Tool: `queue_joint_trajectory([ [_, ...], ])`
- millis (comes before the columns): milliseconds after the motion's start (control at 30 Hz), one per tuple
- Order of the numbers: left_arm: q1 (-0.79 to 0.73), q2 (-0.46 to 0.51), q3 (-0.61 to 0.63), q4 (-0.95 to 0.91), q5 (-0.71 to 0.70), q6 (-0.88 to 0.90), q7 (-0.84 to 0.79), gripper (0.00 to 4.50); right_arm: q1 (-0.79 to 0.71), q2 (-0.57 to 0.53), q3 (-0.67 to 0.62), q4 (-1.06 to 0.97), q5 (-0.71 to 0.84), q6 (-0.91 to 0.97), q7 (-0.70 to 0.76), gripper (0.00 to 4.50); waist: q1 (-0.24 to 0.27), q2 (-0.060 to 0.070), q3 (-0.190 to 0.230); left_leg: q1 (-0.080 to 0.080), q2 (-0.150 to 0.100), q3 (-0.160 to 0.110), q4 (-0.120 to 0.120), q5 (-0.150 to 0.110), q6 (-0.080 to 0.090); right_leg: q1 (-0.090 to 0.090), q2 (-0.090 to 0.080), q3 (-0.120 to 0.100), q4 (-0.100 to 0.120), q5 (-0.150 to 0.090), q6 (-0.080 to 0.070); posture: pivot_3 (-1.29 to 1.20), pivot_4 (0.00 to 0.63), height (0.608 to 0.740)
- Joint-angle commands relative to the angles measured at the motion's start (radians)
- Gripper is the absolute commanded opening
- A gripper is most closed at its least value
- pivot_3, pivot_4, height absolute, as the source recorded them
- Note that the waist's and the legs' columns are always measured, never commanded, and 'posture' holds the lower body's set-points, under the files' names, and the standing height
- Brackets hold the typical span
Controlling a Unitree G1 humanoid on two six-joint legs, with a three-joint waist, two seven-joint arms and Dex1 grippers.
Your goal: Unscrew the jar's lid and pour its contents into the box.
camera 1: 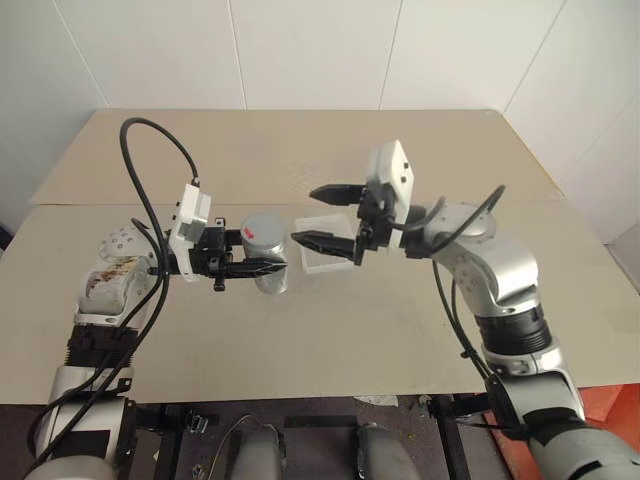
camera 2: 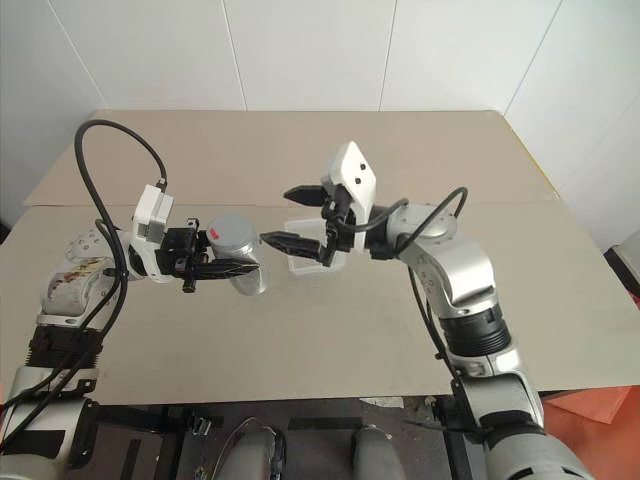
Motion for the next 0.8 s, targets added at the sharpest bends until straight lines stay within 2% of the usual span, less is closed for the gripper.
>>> queue_joint_trajectory([
  [33, -0.007, 0.011, 0.017, -0.031, -0.013, -0.01, -0.004, 1.92, 0.015, -0.021, -0.016, -0.072, 0.016, -0.018, 0.021, 4.47, 0.001, 0.0, 0.0, 0.0, 0.0, 0.0, 0.0, 0.0, 0.0, 0.0, 0.0, 0.0, 0.0, 0.0, 0.0, 0.0, 0.15, 0.74],
  [233, -0.016, -0.005, 0.007, -0.016, -0.002, -0.022, 0.006, 1.92, 0.028, -0.025, -0.015, -0.158, 0.057, 0.023, 0.034, 4.47, 0.0, 0.0, 0.0, 0.0, 0.0, 0.0, 0.0, 0.0, 0.0, 0.0, 0.0, 0.0, 0.0, 0.0, 0.0, 0.0, 0.15, 0.74],
  [400, -0.026, -0.027, -0.005, -0.007, 0.009, -0.03, 0.017, 1.92, -0.017, 0.018, 0.003, -0.199, 0.075, 0.082, -0.022, 4.47, 0.0, 0.0, 0.0, 0.0, 0.0, 0.0, 0.0, 0.0, 0.0, 0.0, 0.0, 0.0, 0.0, 0.0, 0.0, 0.0, 0.15, 0.74],
  [800, -0.037, -0.031, -0.009, -0.004, 0.01, -0.034, 0.011, 1.92, -0.09, 0.114, 0.095, -0.149, 0.01, 0.135, -0.123, 4.47, 0.0, 0.0, 0.0, 0.0, 0.0, 0.0, 0.0, 0.0, 0.0, 0.0, 0.0, 0.0, 0.0, 0.0, 0.0, 0.0, 0.15, 0.74],
])
